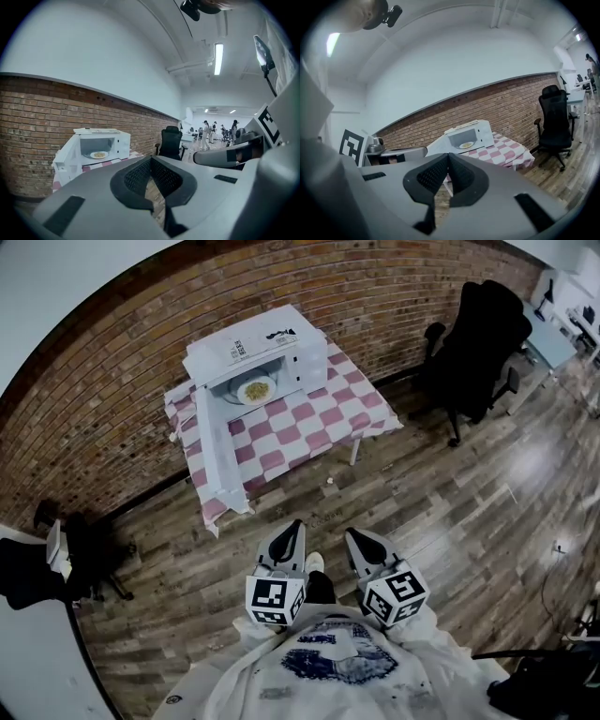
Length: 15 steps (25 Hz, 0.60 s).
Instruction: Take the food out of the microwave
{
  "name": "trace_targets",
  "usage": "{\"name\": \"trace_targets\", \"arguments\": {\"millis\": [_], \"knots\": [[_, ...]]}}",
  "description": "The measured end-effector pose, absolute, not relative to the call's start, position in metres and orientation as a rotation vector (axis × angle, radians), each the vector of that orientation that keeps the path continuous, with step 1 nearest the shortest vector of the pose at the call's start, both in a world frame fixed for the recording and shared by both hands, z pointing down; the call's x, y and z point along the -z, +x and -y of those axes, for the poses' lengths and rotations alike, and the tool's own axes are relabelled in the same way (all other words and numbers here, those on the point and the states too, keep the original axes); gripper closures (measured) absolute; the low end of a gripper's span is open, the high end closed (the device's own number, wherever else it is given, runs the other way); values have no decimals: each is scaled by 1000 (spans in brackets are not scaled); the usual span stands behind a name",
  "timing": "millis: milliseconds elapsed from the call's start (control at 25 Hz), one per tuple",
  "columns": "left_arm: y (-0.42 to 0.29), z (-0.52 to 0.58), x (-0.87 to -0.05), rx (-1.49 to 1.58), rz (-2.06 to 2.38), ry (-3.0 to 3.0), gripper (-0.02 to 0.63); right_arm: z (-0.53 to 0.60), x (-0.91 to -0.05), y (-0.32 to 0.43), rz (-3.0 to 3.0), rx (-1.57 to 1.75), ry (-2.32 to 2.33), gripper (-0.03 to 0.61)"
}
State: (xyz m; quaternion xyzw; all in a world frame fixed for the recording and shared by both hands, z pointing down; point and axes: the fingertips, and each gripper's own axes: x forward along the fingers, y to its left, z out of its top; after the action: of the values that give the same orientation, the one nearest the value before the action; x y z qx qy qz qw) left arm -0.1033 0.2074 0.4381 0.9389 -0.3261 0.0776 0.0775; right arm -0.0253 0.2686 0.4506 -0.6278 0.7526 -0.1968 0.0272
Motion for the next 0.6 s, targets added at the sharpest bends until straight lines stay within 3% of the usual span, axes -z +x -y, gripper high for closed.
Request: {"name": "trace_targets", "arguments": {"millis": [600], "knots": [[-98,-47,-437,-198,967,2785,604,-115,-447,-26,-2362,630,-1969,565]]}}
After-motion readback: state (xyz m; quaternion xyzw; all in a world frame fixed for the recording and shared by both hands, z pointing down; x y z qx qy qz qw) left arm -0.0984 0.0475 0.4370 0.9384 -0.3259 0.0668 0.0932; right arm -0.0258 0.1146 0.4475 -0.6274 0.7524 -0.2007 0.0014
